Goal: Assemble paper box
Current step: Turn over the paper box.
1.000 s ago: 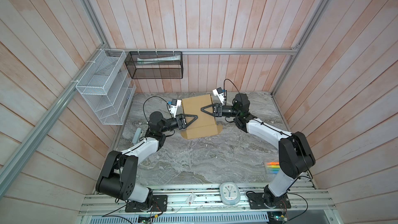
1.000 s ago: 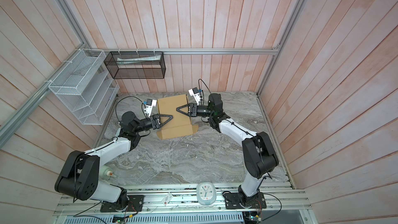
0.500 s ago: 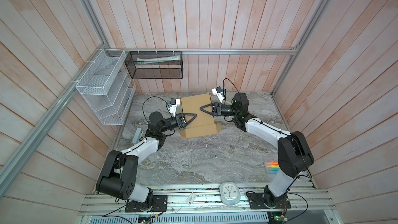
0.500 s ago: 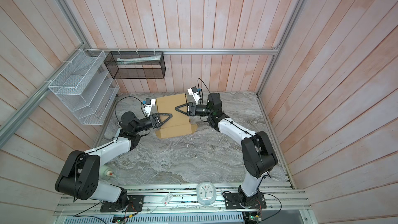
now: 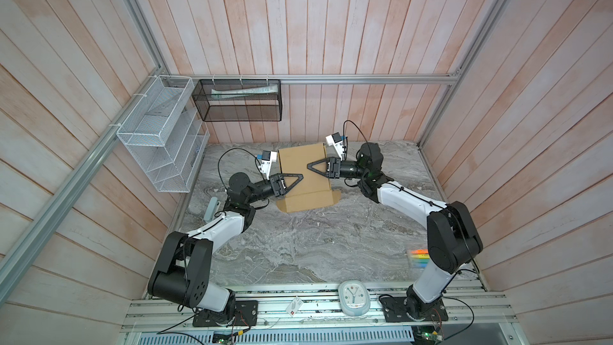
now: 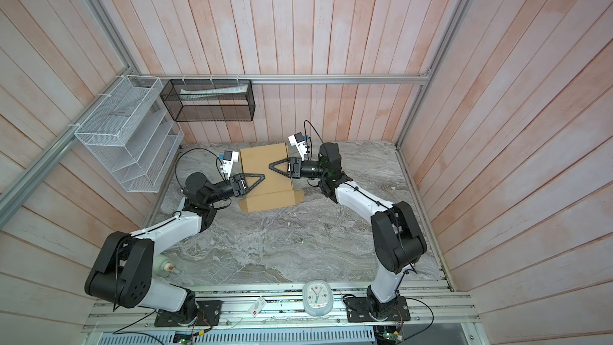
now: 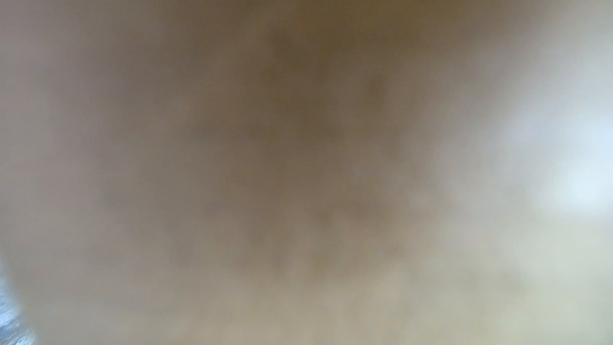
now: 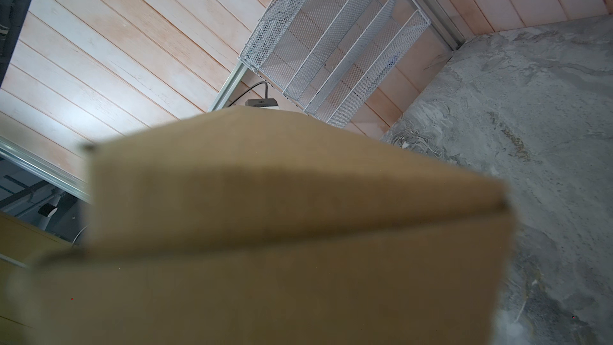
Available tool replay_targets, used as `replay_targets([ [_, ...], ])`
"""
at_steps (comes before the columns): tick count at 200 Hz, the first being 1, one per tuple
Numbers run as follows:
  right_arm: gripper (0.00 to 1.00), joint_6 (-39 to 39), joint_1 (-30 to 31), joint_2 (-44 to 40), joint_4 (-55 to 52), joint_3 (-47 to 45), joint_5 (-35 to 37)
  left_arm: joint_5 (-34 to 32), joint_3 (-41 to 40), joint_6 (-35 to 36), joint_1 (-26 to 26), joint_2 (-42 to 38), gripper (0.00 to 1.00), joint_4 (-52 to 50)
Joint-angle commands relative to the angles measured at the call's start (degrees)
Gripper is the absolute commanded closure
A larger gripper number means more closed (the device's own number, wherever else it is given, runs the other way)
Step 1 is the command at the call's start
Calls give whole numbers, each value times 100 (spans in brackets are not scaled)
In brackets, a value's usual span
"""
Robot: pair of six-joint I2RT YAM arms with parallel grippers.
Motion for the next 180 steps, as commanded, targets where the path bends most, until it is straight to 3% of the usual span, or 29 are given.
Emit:
replay_targets([
  [1,35,-36,34,13,-30,-151,293,320,-76,-41,-13,-179,46,632],
  [62,29,-266,-541,-481,-194,-679,431,391,-387,-135,417,-524,47,481],
  [123,29,-2322,-896,-1057,-2577,-387,1492,384,-415,-250,929,-791,48,-701],
  [180,29,-3610,-904,-1403,-2681,-724,2340,493,-200,-682,1284,-669,48,-1453],
])
